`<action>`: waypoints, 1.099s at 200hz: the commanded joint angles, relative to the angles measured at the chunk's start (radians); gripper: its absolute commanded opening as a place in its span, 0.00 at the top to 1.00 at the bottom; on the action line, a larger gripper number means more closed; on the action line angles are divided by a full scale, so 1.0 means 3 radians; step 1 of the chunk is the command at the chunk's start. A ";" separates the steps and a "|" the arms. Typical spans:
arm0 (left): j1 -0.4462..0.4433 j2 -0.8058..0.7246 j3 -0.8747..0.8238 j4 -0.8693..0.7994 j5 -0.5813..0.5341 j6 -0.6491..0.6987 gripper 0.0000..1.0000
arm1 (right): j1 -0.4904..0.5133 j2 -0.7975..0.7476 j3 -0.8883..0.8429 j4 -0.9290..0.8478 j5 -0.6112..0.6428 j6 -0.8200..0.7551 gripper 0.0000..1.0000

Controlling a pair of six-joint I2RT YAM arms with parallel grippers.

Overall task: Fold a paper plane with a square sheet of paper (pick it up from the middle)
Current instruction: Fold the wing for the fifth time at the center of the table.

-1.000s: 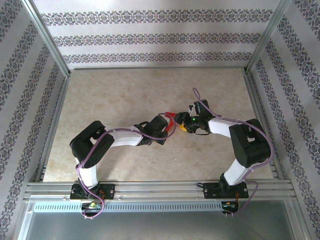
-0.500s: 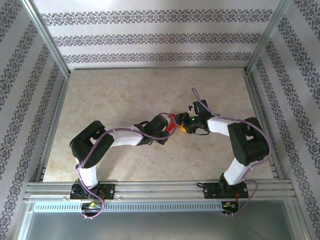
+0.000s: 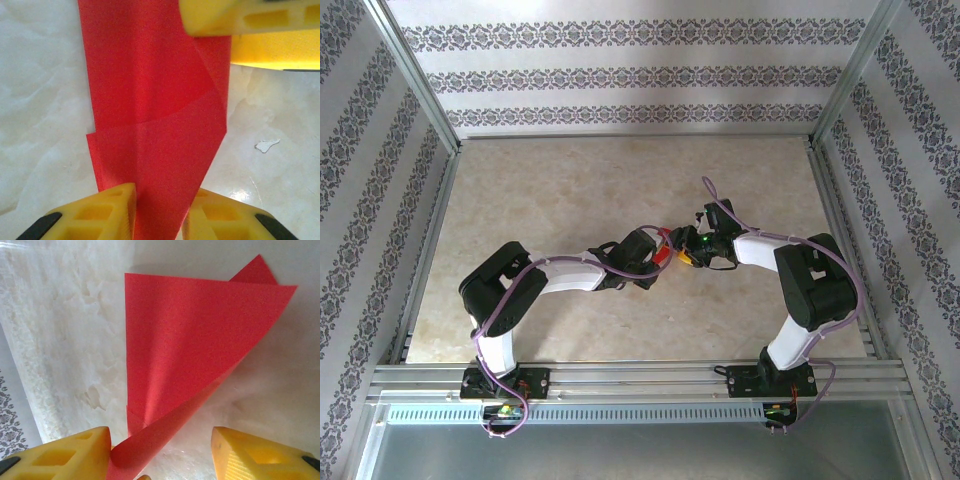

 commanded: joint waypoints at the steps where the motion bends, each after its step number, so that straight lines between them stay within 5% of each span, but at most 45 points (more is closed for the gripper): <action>1: -0.0030 -0.0145 0.0079 0.0039 0.0039 0.0050 0.70 | 0.0029 0.0049 0.0077 -0.0065 0.0056 0.0032 0.44; 84: -0.0015 -0.0075 0.0082 0.0006 -0.0025 0.0068 0.86 | 0.0013 0.0026 0.0088 -0.0075 0.0041 0.0040 0.44; 153: -0.0015 -0.0053 0.0064 0.0010 -0.0039 0.0081 0.93 | -0.0203 -0.0341 0.0032 -0.0045 0.0108 -0.0098 0.19; 220: 0.0010 0.0033 0.0117 0.0043 0.0322 0.0010 0.98 | -0.0349 -0.0460 -0.0039 -0.0065 0.0073 -0.0164 0.18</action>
